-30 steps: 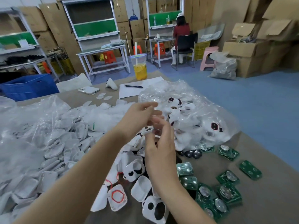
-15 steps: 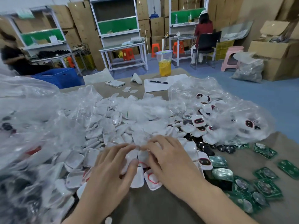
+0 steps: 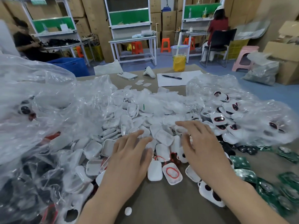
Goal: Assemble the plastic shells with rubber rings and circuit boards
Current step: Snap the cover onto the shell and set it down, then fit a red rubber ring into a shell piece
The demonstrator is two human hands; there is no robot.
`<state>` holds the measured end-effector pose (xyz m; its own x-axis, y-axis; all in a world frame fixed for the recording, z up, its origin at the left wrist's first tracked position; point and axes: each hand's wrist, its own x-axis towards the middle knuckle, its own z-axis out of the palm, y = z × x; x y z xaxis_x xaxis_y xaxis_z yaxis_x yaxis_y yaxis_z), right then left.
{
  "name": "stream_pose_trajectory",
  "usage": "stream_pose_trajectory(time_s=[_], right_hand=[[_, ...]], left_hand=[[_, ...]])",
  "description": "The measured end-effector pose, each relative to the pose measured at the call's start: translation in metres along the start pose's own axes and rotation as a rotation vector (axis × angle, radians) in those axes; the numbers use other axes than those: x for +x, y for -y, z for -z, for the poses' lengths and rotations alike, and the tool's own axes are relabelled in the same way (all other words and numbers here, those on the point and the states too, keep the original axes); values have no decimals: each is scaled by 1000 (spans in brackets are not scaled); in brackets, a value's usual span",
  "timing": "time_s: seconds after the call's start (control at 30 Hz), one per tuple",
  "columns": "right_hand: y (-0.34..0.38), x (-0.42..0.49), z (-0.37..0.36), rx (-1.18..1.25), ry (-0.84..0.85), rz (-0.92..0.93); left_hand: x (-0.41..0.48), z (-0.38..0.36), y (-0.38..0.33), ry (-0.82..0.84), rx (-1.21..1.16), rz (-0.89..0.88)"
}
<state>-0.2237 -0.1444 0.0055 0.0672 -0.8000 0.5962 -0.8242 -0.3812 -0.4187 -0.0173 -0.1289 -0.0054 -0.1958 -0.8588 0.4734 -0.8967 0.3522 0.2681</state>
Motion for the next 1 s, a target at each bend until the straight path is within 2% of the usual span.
stream_pose_trajectory(time_s=[0.1,0.2,0.37,0.47,0.63,0.83,1.0], right_hand=[[-7,4,13,130,-24,-140],[-17,9,22,209,-65,-279],[-27,12,28,230,-96,-373],[-28,14,27,192,-86,-390],[-28,12,23,149,-11,-371],[-25,12,19,159,28,-298],[-25,11,19,230,14,-272]], left_hand=[[1,2,-1,-52,-20,-31],[0,3,-6,-113,-21,-136],[-8,-1,-25,6,-73,-330],[-12,-6,-39,80,-57,-372],[-9,-11,-52,157,-18,-283],[-8,-17,-52,145,14,-290],[-11,-15,-51,147,-172,-245]])
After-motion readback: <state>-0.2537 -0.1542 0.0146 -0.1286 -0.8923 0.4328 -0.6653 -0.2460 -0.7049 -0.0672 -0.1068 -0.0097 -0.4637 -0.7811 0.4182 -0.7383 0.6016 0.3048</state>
